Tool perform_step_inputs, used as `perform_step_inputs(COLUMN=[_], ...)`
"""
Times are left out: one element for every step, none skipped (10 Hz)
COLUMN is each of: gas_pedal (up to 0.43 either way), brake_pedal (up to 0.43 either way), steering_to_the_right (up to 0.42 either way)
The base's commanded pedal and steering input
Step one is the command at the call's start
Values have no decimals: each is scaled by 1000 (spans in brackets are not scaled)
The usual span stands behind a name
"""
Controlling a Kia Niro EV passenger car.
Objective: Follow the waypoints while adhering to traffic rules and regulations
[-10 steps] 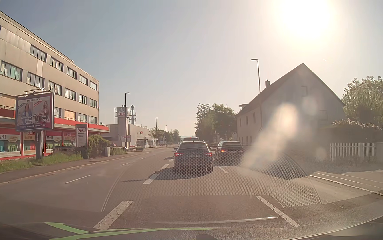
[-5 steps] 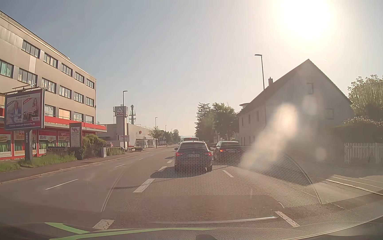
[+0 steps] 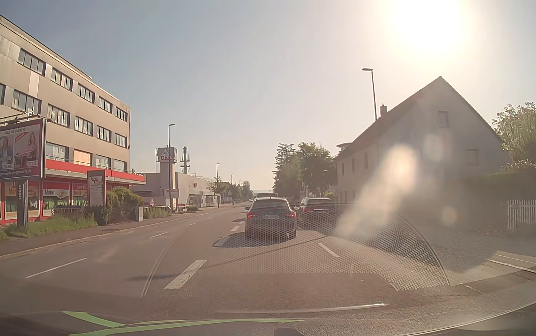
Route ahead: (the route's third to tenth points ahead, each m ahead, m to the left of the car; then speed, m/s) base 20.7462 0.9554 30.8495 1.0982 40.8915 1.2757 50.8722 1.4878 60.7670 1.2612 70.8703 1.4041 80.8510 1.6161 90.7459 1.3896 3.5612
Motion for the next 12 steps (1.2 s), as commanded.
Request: perform_step_inputs(gas_pedal=[28, 28, 28, 28, 28, 28, 28, 28, 28, 28, 28, 28], brake_pedal=[0, 0, 0, 0, 0, 0, 0, 0, 0, 0, 0, 0], steering_to_the_right=[-2, -2, -2, -2, -2, -2, -2, -2, -2, -2, -2, -2])
